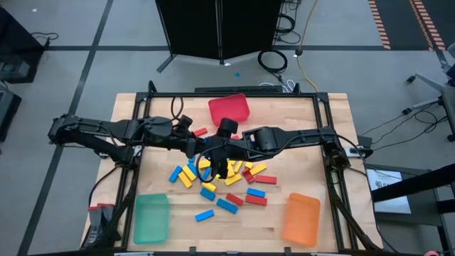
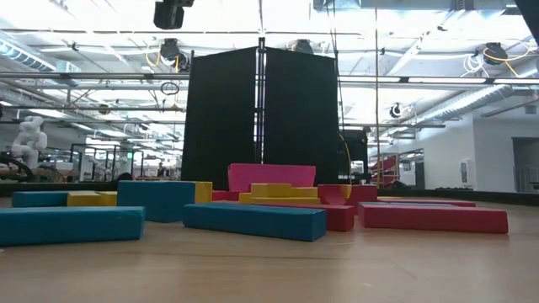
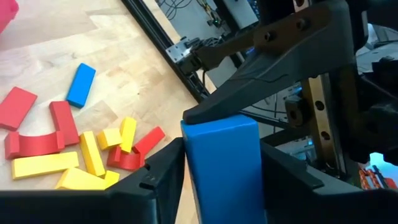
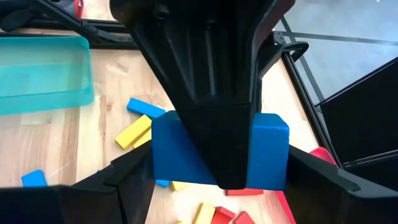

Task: Sort blocks
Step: Put the blue block into the green bin

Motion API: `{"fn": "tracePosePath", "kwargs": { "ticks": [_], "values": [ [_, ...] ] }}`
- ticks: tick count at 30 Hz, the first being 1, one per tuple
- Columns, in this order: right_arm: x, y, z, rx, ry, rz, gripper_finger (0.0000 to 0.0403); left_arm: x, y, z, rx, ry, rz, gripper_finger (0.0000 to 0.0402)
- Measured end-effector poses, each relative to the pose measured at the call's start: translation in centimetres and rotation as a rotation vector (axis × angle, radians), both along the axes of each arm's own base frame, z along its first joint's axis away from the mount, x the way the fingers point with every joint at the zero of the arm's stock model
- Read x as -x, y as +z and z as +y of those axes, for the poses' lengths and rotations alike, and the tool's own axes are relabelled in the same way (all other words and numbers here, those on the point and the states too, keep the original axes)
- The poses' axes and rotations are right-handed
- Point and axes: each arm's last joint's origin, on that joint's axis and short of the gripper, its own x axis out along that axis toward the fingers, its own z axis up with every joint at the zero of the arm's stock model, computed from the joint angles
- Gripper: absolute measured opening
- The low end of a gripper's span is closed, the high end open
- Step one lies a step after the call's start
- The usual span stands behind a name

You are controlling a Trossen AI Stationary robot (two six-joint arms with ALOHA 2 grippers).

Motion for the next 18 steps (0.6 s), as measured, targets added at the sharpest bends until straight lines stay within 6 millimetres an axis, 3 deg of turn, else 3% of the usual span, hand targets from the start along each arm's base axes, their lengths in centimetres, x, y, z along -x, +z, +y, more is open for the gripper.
{"fn": "tracePosePath", "kwargs": {
  "ticks": [10, 18],
  "values": [
    [-0.03, -0.01, -0.33, 0.007, -0.008, 0.003, 0.0284, 0.00, -0.01, 0.04, 0.004, 0.010, 0.001, 0.0154],
    [-0.14, 0.00, -0.49, -0.041, 0.009, -0.004, 0.0331, -0.01, 0.08, -0.04, -0.008, -0.008, -0.008, 0.0150]
  ]
}}
